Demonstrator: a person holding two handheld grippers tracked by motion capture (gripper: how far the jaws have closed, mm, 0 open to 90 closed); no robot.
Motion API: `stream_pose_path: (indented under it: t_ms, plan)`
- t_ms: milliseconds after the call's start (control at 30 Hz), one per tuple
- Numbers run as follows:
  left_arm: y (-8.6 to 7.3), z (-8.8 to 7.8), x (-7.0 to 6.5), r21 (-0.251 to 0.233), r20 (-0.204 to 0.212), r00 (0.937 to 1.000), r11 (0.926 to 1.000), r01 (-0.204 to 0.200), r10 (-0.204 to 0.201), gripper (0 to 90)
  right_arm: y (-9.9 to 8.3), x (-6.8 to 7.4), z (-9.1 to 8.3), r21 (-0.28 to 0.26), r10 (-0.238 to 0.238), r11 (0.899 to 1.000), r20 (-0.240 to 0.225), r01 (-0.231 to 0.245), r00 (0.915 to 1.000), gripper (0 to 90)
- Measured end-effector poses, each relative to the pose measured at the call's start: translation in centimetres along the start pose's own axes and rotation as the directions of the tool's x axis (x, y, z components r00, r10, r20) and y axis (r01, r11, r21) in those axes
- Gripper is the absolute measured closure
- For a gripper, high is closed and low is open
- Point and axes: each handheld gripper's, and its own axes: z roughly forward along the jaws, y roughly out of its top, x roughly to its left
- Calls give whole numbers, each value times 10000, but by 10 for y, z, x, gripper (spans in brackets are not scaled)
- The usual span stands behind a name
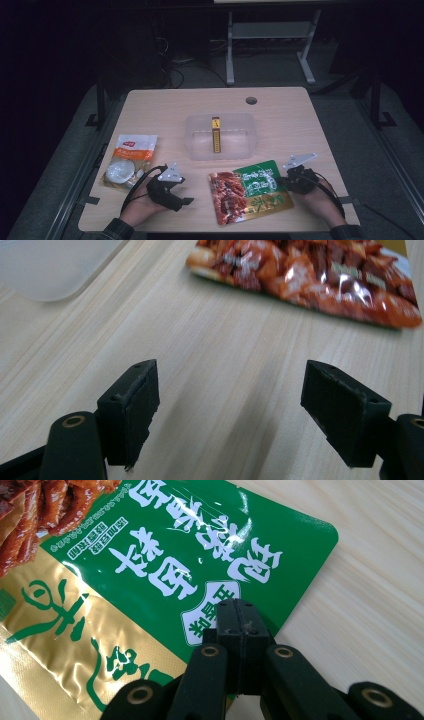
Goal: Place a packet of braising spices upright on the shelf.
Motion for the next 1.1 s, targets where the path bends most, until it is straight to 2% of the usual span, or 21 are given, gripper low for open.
stream_pose_path:
  t_ms: [200,267,567,600,700,767,833,933,967,1100]
  plan:
    - [0,-2,1,26,-41,10000,10000,-13,13,228,20,21,17,-15,-690,9976,-524,690,9962,900]
    - [0,-3,1,12,-58,10000,10000,-23,23,227,28,27,23,-34,-1008,9949,-698,1008,9925,900]
    - [1,-2,0,-75,-70,9999,9999,74,-74,222,51,56,44,-143,-1630,9866,-1323,1625,9777,899]
    - [1,-1,0,-157,-16,9999,9998,158,-158,221,53,57,45,-156,-1813,9834,-1322,1808,9745,899]
    - [3,3,0,-135,122,9998,9998,128,-127,221,54,59,46,-159,-1800,9836,-1397,1796,9737,899]
    - [6,8,-1,-221,141,9998,9996,157,-154,220,52,57,44,-273,-1858,9826,-1425,1838,9722,829]
    - [9,11,-1,-298,154,9997,9993,217,-213,217,52,55,37,-662,-1657,9855,-1687,1565,9716,772]
    - [13,19,-3,-386,313,9991,9988,294,-282,216,50,52,26,-1174,-1395,9856,-1595,1215,9773,653]
    - [14,21,-2,-257,310,9994,9995,180,-172,211,49,50,24,-1368,-1393,9834,-1504,1189,9788,610]
    - [19,30,-3,-298,346,9988,9989,364,-353,208,44,40,16,-1685,-985,9828,-1320,756,9863,519]
